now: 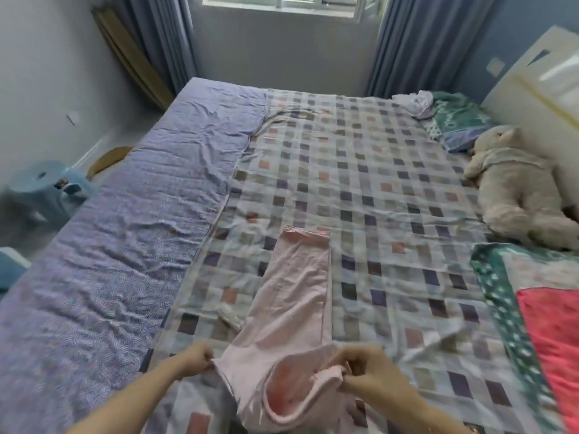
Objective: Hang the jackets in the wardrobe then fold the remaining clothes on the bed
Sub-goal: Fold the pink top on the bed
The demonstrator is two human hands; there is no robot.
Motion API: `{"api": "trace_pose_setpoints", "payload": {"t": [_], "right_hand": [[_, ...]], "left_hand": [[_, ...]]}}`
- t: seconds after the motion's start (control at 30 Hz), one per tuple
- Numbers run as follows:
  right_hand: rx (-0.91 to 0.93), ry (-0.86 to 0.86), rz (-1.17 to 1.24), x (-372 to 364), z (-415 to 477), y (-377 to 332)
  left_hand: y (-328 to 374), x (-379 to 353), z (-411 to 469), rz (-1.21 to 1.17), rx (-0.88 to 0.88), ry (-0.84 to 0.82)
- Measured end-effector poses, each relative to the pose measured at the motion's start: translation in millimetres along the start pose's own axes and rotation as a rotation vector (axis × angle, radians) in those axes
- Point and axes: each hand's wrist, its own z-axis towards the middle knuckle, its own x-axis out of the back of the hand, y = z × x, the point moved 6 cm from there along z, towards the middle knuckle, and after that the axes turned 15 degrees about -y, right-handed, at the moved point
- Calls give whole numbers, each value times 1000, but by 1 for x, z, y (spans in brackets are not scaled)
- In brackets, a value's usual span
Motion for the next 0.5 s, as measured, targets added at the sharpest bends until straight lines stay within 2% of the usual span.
{"api": "trace_pose_setpoints", "payload": {"t": [0.13, 0.23, 0.3, 0.37, 0.5], "right_hand": [[18, 197, 93, 85, 77, -20], [30, 360, 196, 158, 142, -27], [-71, 455, 206, 194, 193, 9], [-226, 510, 234, 194, 221, 63], [-609, 348, 357, 106, 226, 187]], "left_hand": [[-2, 32, 16, -185, 27, 85], [12, 59, 24, -500, -49, 173], [22, 81, 42, -728, -96, 275], [28, 84, 59, -943, -86, 309], [28, 40, 108, -1007, 55, 167]]}}
